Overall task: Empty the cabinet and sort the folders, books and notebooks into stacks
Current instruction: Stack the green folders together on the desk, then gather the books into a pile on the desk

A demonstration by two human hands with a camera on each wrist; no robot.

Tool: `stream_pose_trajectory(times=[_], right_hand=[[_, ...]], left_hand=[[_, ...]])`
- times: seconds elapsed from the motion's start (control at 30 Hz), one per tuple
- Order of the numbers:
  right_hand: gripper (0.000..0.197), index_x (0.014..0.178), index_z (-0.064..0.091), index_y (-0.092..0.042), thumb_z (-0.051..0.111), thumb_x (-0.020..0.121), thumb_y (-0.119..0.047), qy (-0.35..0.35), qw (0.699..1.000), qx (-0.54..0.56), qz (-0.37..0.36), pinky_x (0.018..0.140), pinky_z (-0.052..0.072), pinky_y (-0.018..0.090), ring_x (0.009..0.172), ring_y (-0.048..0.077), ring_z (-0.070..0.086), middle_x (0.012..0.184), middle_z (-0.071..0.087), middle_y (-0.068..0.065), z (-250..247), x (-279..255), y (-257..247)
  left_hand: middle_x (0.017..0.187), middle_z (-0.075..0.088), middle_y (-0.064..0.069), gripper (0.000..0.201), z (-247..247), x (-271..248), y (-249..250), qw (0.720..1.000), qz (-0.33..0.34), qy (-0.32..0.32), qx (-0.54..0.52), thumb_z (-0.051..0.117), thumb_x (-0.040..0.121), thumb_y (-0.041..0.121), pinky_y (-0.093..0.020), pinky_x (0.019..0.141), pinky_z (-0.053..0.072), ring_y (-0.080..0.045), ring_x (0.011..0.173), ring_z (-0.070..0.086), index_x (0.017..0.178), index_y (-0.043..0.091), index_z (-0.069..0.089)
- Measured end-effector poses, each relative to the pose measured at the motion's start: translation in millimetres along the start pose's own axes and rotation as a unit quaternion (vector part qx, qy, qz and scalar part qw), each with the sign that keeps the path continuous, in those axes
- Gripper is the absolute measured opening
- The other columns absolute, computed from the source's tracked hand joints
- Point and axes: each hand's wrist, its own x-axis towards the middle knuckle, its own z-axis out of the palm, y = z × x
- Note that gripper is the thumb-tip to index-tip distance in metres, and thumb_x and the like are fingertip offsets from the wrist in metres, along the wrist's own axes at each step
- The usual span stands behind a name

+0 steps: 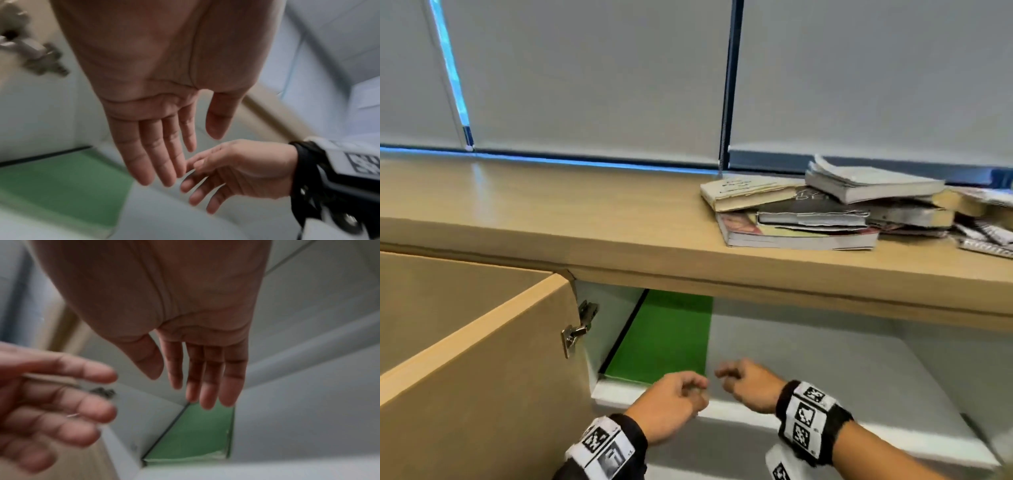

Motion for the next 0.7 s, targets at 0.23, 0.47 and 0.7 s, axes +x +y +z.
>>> stream_pose_trajectory(times=[0.23,0.47,0.7], right_hand=[[0.031,0.126,0.058,-0.040,0.054,0.095,-0.039,0.044,0.994,-0.041,-0.094,0.094,0.037,0.007,0.105,-0.001,0.055,0.118,0.060,-0.007,-68.9,-105.6,-32.6],[0.023,0.099,0.064,-0.060,0.066,0.087,-0.041,0.177,0.963,0.106,-0.172,0.087,0.044,0.008,0.098,-0.009,0.062,0.102,0.070,-0.019,-143.2,-107.5,-55.1],[0.053,0.101,0.066,-0.057,0.052,0.060,-0.088,0.196,0.945,0.133,-0.228,0.084,0.054,0.019,0.087,0.006,0.068,0.091,0.073,-0.014,-197.1,-77.8,-91.7]], left_hand=[[0.089,0.077,0.003,0.014,-0.9,-38.5,99.0,0.989,0.128,0.053,-0.053,0.061,0.092,0.013,-0.016,0.077,0.050,-0.006,0.084,0.072,0.102,0.020,0.068],[0.081,0.075,-0.017,0.016,-41.0,0.3,141.5,0.961,0.203,0.036,-0.184,0.067,0.078,-0.005,-0.020,0.060,0.056,-0.023,0.076,0.073,0.089,0.004,0.074],[0.079,0.073,-0.021,0.073,-71.7,43.7,179.9,0.950,0.168,-0.059,-0.257,0.089,0.014,0.063,-0.015,0.062,0.052,-0.021,0.071,0.073,0.072,0.019,0.077]])
